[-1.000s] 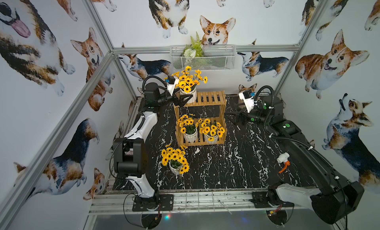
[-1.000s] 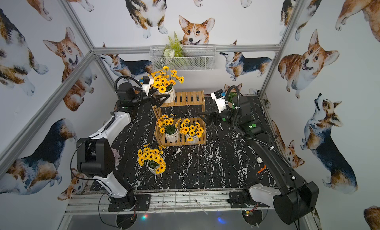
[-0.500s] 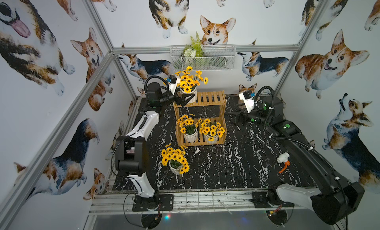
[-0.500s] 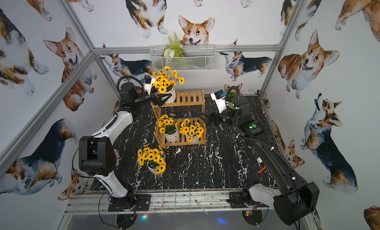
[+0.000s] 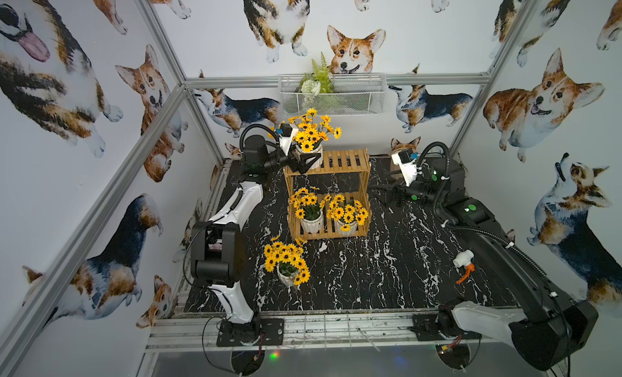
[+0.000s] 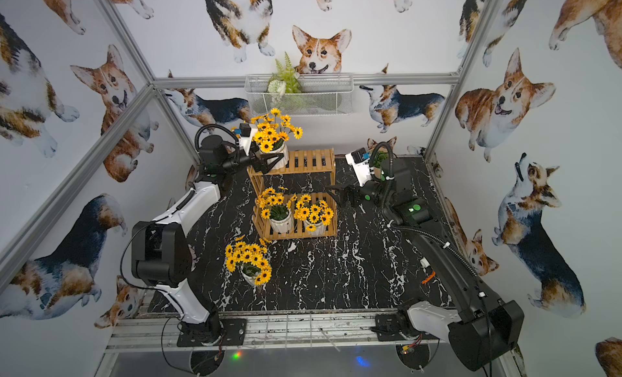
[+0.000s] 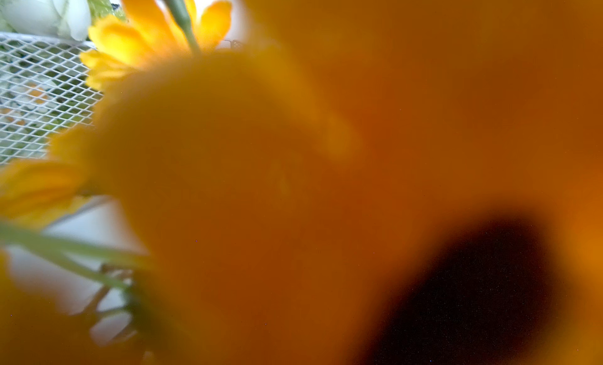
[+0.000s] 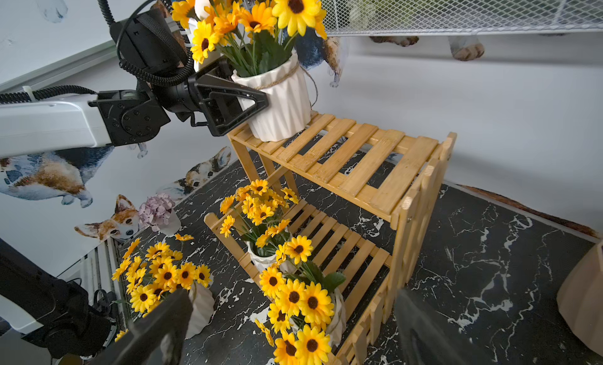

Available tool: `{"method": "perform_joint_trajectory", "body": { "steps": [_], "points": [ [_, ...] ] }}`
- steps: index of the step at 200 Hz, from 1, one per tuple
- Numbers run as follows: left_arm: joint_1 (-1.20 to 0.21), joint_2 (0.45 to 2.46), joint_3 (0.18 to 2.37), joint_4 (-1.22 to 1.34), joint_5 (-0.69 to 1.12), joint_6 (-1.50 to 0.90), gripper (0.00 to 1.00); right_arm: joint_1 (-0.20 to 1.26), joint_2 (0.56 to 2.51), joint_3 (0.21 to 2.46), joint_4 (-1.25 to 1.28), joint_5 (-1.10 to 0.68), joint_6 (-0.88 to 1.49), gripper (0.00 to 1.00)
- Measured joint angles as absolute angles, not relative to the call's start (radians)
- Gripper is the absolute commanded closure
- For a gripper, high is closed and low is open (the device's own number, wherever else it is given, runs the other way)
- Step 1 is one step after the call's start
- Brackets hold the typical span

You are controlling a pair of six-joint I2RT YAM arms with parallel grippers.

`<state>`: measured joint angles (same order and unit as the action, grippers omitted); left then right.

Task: Take the sunflower pots off the shelves
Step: Pick up the sunflower pot from the shelf.

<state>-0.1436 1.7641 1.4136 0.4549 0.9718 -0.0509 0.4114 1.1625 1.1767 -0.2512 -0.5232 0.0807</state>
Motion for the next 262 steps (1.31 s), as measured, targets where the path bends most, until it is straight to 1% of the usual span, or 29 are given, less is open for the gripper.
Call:
{"method": "perform_joint_trajectory", "body": {
  "steps": [60, 74, 90, 96, 104, 110, 156, 178, 187, 201, 213, 220, 231, 246, 262],
  "points": [
    [-0.147, 1.763, 1.414, 0.439, 0.963, -0.032, 0.0, 0.411, 1.157, 1.172, -0.254, -0.523, 0.081, 0.0],
    [-0.147, 1.76, 1.413, 0.423, 0.957, -0.023, 0.02, 0.411, 1.157, 1.171, -0.254, -0.523, 0.081, 0.0],
    [-0.147, 1.753, 1.413, 0.407, 0.951, -0.012, 0.06, 0.411, 1.156, 1.171, -0.254, -0.523, 0.081, 0.0],
    [-0.148, 1.752, 1.412, 0.403, 0.95, -0.009, 0.1, 0.411, 1.156, 1.171, -0.254, -0.523, 0.081, 0.0],
    [-0.149, 1.751, 1.412, 0.398, 0.947, -0.003, 0.17, 0.411, 1.156, 1.171, -0.254, -0.523, 0.081, 0.0],
    [-0.149, 1.75, 1.412, 0.397, 0.945, 0.001, 0.21, 0.411, 1.156, 1.171, -0.254, -0.523, 0.081, 0.0],
    [-0.149, 1.75, 1.415, 0.385, 0.944, 0.011, 0.33, 0.411, 1.156, 1.171, -0.254, -0.523, 0.081, 0.0],
    [-0.149, 1.754, 1.427, 0.369, 0.945, 0.015, 0.4, 0.411, 1.156, 1.171, -0.254, -0.523, 0.081, 0.0],
    [-0.149, 1.756, 1.431, 0.361, 0.947, 0.016, 0.45, 0.411, 1.156, 1.172, -0.254, -0.523, 0.081, 0.0],
    [-0.149, 1.758, 1.436, 0.356, 0.951, 0.019, 0.54, 0.411, 1.158, 1.172, -0.254, -0.523, 0.081, 0.0],
    [-0.149, 1.761, 1.437, 0.356, 0.955, 0.019, 0.64, 0.411, 1.159, 1.172, -0.254, -0.523, 0.081, 0.0],
    [-0.149, 1.763, 1.438, 0.358, 0.958, 0.019, 0.72, 0.411, 1.159, 1.172, -0.254, -0.523, 0.081, 0.0],
    [-0.149, 1.766, 1.439, 0.361, 0.963, 0.019, 0.81, 0.411, 1.159, 1.172, -0.254, -0.523, 0.081, 0.0],
    [-0.149, 1.768, 1.439, 0.365, 0.968, 0.019, 1.0, 0.411, 1.159, 1.172, -0.254, -0.523, 0.081, 0.0],
    [-0.149, 1.77, 1.439, 0.369, 0.971, 0.018, 1.0, 0.411, 1.159, 1.172, -0.254, -0.523, 0.08, 0.0]
  ]
}}
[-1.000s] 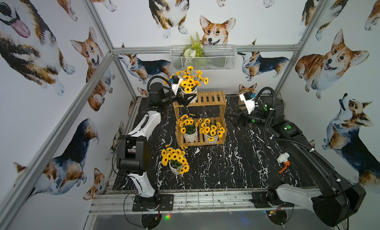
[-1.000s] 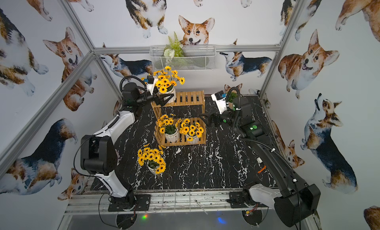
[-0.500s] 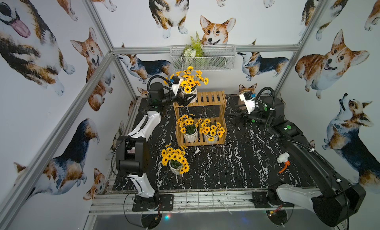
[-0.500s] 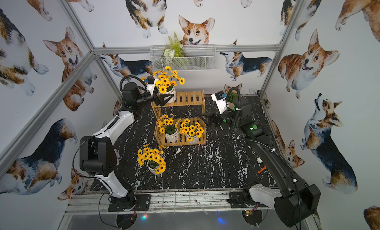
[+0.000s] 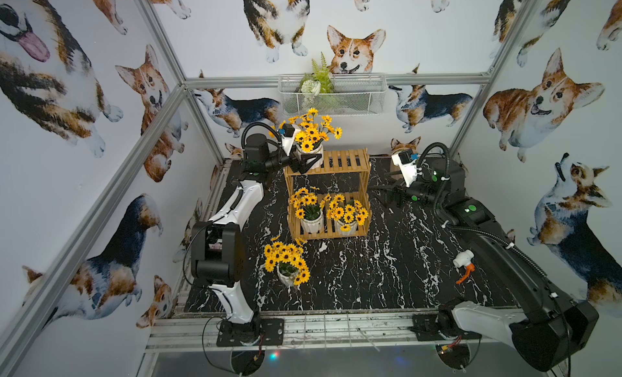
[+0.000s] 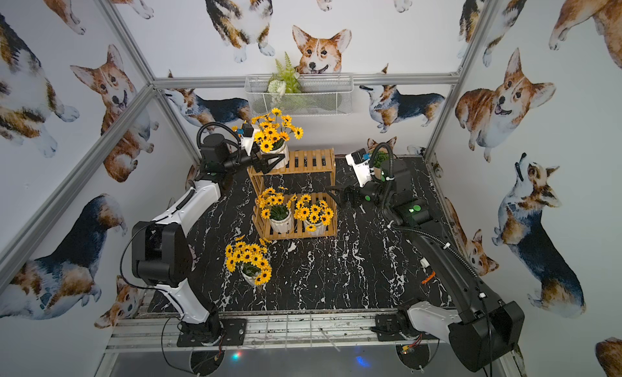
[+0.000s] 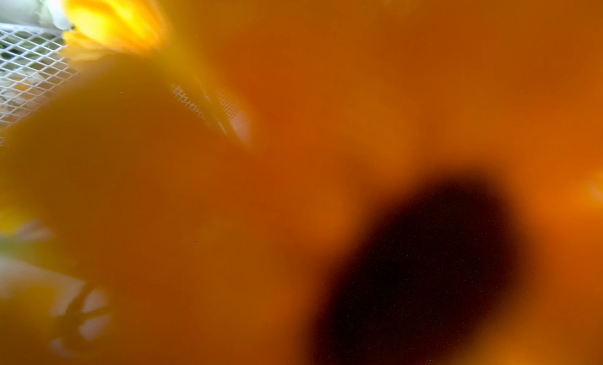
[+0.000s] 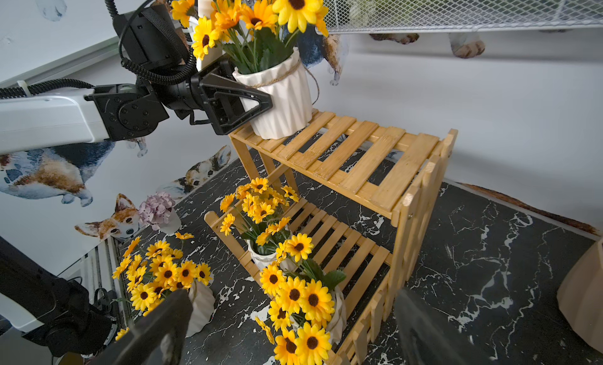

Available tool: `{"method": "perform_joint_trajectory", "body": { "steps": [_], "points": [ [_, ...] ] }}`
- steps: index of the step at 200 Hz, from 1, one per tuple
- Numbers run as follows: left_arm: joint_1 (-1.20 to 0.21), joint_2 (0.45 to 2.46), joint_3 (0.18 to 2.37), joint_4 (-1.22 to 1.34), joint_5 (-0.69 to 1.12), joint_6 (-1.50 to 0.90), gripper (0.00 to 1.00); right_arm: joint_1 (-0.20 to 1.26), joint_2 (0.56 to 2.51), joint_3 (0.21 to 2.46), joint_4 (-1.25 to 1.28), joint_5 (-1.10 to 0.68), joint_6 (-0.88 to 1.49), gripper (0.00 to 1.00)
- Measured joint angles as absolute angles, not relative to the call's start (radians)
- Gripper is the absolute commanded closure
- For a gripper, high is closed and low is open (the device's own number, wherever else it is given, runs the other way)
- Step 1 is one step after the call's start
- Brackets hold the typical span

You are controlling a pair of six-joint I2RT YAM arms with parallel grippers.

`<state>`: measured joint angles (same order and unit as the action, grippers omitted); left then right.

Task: Take the sunflower pots off the shelves
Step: Pick up the sunflower pot from the shelf.

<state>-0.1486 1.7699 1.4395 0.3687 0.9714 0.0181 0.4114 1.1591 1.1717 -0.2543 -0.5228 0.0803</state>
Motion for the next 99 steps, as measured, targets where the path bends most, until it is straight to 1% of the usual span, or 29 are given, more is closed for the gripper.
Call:
{"method": "perform_joint_trajectory", "body": {
  "steps": [99],
  "points": [
    [-0.149, 1.762, 1.414, 0.426, 0.984, -0.013, 1.0, 0.411, 1.159, 1.171, -0.254, -0.523, 0.08, 0.0]
  ]
}}
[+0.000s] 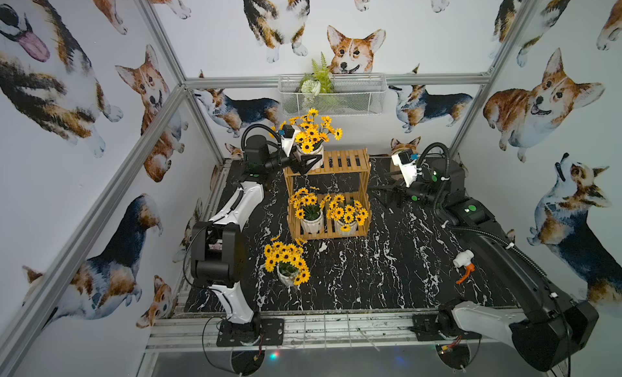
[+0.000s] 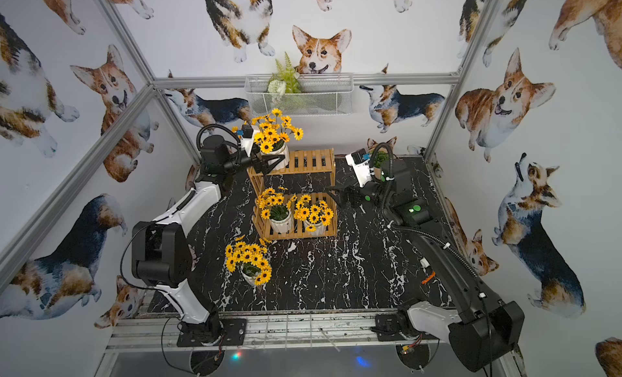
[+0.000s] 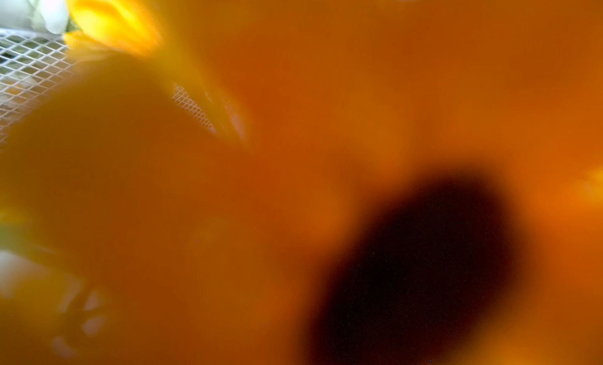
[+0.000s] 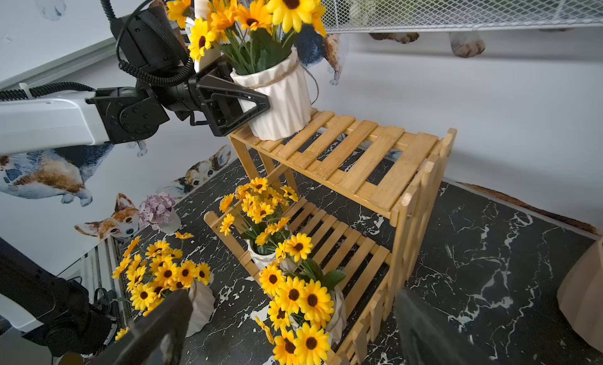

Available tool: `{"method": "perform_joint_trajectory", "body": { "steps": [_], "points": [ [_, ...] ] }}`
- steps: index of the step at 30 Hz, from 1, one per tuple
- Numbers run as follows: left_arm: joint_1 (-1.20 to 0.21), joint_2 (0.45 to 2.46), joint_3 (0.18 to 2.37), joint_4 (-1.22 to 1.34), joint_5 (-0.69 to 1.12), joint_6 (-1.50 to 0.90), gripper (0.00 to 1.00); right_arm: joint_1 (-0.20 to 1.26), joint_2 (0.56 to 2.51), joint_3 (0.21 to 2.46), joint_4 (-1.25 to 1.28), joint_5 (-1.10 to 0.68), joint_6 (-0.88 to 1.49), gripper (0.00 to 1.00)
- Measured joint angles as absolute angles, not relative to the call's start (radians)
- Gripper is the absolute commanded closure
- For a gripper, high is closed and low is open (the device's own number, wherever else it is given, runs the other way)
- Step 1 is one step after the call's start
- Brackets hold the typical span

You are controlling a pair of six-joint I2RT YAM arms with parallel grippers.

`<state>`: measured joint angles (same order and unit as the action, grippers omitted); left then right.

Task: Take the sunflower pots off the shelves
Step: Pick up the sunflower pot from the shelf.

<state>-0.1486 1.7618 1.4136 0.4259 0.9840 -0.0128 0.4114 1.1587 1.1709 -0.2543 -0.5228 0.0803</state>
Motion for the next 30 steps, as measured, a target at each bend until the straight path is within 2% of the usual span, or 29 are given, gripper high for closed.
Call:
{"method": "perform_joint_trajectory", "body": {
  "steps": [30],
  "points": [
    [-0.16, 1.657, 1.385, 0.454, 1.014, -0.081, 1.0, 0.411, 1.108, 1.139, -0.26, -0.491, 0.081, 0.0]
  ]
}}
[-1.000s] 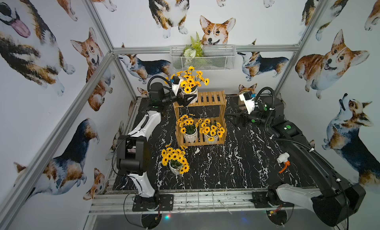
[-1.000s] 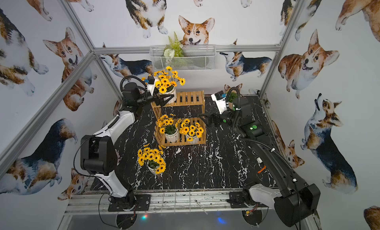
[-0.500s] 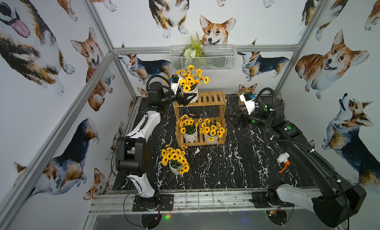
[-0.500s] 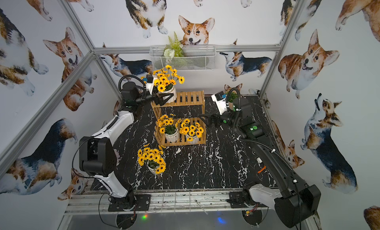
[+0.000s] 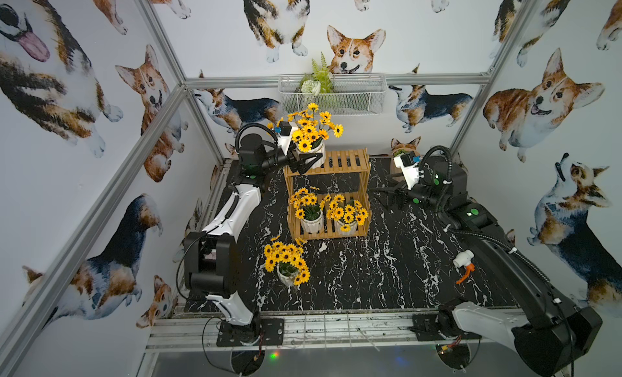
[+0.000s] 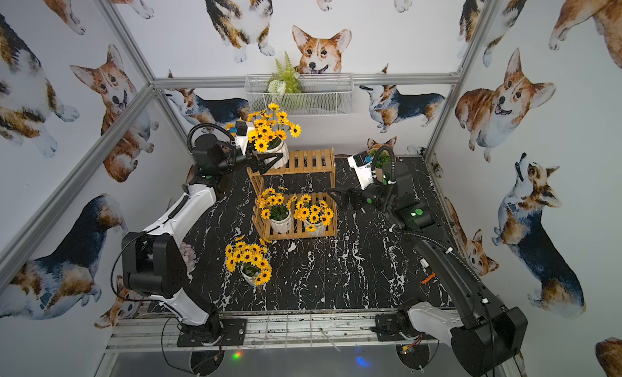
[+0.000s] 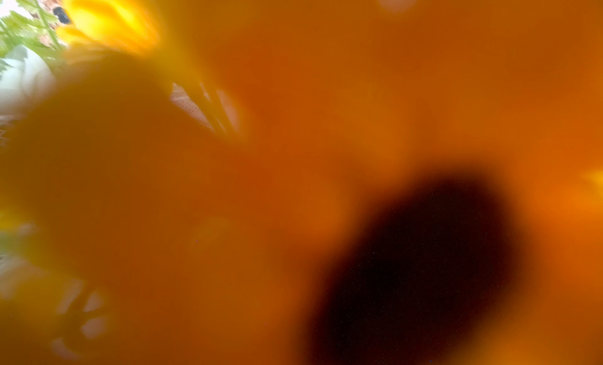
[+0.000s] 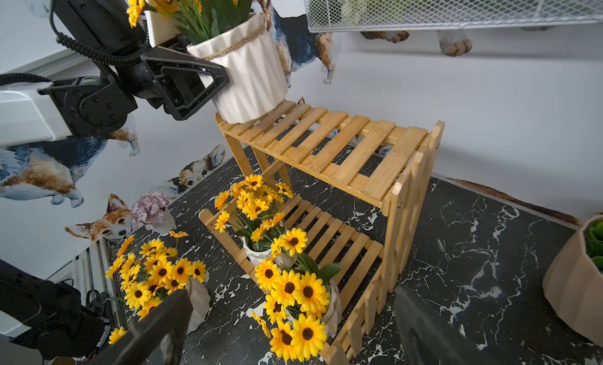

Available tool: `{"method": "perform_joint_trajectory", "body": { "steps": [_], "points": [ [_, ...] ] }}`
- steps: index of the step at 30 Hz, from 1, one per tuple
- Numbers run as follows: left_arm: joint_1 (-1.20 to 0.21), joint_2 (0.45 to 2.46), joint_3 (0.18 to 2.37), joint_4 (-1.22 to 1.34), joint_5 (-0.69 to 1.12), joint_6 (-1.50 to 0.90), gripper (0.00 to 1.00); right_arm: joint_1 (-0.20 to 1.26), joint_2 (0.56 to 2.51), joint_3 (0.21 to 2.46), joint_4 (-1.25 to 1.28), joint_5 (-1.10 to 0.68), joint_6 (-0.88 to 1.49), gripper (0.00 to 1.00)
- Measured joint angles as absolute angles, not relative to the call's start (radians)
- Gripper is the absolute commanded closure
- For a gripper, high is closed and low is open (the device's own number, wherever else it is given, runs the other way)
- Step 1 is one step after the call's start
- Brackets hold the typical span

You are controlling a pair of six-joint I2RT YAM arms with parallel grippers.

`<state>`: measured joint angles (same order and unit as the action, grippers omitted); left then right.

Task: Take the sunflower pots off the shelves
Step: Pick up the sunflower pot from the shelf.

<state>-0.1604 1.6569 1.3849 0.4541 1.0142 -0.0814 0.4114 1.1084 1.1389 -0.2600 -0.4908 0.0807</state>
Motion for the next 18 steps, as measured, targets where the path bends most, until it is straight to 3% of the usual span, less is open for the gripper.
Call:
{"method": "perform_joint_trajectory", "body": {
  "steps": [18],
  "points": [
    [-0.277, 1.458, 1.231, 0.335, 0.988, 0.049, 1.0, 0.411, 1.003, 1.106, -0.298, -0.295, 0.102, 0.0]
  ]
}}
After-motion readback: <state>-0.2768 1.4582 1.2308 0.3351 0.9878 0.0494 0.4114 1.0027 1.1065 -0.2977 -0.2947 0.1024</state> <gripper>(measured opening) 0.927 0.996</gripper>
